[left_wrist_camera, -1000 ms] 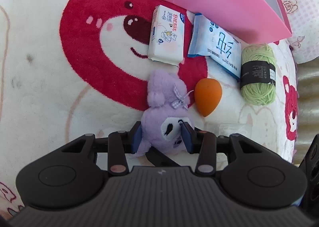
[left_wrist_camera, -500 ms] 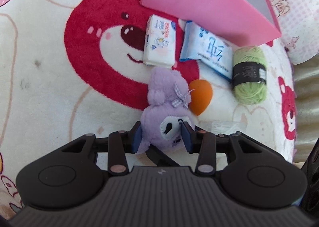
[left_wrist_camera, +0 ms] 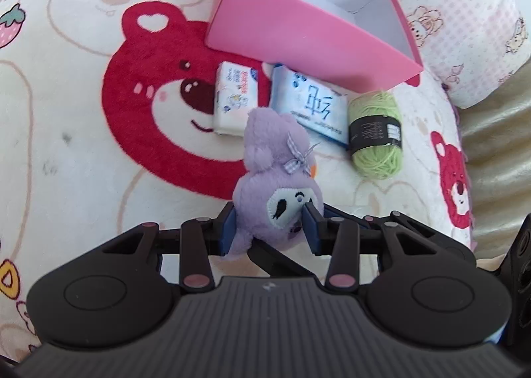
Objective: Organize objects
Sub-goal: 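Lift the purple plush with the left gripper toward the pink box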
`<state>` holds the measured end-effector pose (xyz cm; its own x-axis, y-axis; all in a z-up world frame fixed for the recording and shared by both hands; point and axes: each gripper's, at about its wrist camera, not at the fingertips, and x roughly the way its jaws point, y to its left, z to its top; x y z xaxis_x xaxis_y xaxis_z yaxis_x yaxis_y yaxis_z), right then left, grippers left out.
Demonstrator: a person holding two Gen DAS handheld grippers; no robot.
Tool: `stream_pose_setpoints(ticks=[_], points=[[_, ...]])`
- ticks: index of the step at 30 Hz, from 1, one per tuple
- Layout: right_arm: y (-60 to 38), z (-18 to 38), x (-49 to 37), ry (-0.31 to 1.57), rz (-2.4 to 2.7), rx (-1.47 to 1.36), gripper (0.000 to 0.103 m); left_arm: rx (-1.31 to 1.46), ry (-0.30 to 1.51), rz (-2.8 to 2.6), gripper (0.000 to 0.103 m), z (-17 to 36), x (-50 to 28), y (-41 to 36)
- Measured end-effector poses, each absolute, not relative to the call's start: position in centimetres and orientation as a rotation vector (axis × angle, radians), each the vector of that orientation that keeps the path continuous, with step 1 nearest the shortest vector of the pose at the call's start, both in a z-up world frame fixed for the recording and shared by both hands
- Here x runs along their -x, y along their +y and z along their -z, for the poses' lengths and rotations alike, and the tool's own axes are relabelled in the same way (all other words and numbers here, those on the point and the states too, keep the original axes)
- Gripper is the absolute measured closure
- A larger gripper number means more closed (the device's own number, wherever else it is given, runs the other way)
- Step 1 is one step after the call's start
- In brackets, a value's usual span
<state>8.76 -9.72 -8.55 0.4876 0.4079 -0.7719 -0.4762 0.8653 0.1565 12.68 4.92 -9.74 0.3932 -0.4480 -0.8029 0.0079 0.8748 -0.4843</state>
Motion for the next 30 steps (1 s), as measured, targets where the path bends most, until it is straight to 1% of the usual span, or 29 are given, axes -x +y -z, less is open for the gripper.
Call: stream_pose_setpoints(ticks=[5,8,12,18,26,30], points=[[-10.3,7.3,-8.8,0.885,-0.509,0.059,0.039,0.482,1.113,0.328,0.062,8.7,-13.2,4.9],[-10.9,6.7,-9.1,0.891,-0.509,0.036,0.039,0.453,1.104,0.345,0.062,8.1,-13.1,4.4],[-11.5,6.2,-9.0,0.894,-0.52,0.02,0.039,0.348,1.086,0.378,0.063,7.0,-12.4,3.3],[-11.7,4.8,-8.2,0.846,-0.521,0.047,0.039,0.295,1.042,0.402,0.063,5.2,-11.5,2.8],[-12.4,2.3,-8.2,0.79,-0.533,0.067,0.039,0.336,1.056,0.45,0.062,3.3,-12.2,2.9],[-12.8,1.3,-8.4,0.771,-0.537,0.06,0.039,0.315,1.031,0.454,0.062,1.8,-12.3,2.6]])
